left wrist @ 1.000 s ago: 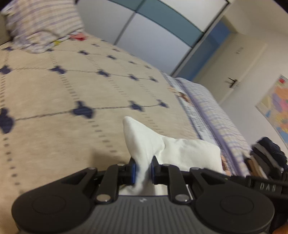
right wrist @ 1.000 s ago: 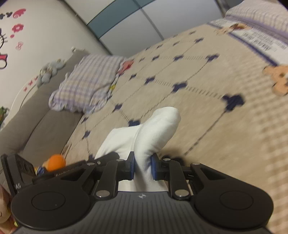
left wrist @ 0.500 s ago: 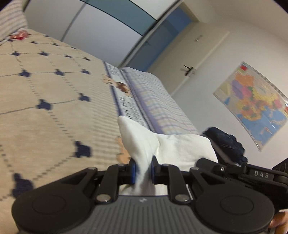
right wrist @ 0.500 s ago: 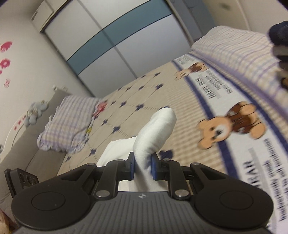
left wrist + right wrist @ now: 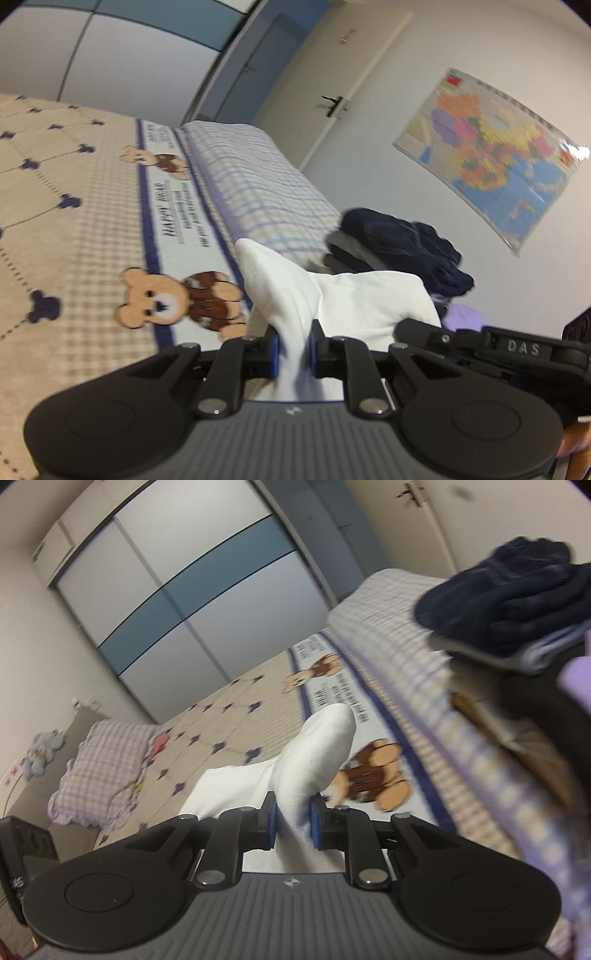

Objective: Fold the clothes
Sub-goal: 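Lift and carry the white garment with the right gripper toward the clothes stack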

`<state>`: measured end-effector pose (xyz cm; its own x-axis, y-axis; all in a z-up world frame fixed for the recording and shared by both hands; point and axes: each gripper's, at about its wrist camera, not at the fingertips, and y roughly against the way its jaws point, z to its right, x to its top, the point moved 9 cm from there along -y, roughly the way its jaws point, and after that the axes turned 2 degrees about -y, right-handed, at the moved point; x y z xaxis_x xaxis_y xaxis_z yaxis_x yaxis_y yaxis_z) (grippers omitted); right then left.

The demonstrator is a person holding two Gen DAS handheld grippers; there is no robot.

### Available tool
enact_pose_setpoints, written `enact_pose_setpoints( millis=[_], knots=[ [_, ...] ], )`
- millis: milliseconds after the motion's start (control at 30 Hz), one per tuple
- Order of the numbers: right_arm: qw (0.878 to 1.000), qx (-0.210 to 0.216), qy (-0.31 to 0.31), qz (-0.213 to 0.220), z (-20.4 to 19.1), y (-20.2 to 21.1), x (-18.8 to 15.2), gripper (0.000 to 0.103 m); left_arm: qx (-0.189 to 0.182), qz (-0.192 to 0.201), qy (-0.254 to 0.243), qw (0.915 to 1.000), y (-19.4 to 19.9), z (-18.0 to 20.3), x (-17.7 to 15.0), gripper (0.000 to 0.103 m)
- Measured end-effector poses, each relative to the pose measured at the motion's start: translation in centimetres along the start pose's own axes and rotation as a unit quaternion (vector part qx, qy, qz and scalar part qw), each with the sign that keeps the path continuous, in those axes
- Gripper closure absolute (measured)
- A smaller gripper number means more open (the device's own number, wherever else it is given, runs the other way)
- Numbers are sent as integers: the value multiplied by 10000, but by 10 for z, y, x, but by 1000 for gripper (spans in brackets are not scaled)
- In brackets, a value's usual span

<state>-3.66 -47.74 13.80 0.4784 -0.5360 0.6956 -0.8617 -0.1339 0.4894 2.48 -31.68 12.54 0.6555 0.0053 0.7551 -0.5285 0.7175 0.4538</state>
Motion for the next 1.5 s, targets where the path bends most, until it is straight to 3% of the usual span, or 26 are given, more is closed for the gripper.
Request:
enact_pose_setpoints(
  millis=[367,667,933,1200,1500],
  knots=[
    [9981,-533,108,288,65,61,49,84,-478,-229,-226,9983,-46,93,-12,88],
    [9943,-949,244,421,120,119,103,84,-1167,-478,-158,9919,-88,176,-14,88],
    [9925,-1123,449,191,169,152,147,84,-1669,-473,-267,9845,-116,239,-17,88],
    [9890,-1453,-197,176,239,139,161,84,-1956,-682,-253,9780,-162,250,-35,88],
    [9767,-1993,-593,532,281,118,155,73,-1508,-434,-495,9864,-164,234,-16,85]
  ],
)
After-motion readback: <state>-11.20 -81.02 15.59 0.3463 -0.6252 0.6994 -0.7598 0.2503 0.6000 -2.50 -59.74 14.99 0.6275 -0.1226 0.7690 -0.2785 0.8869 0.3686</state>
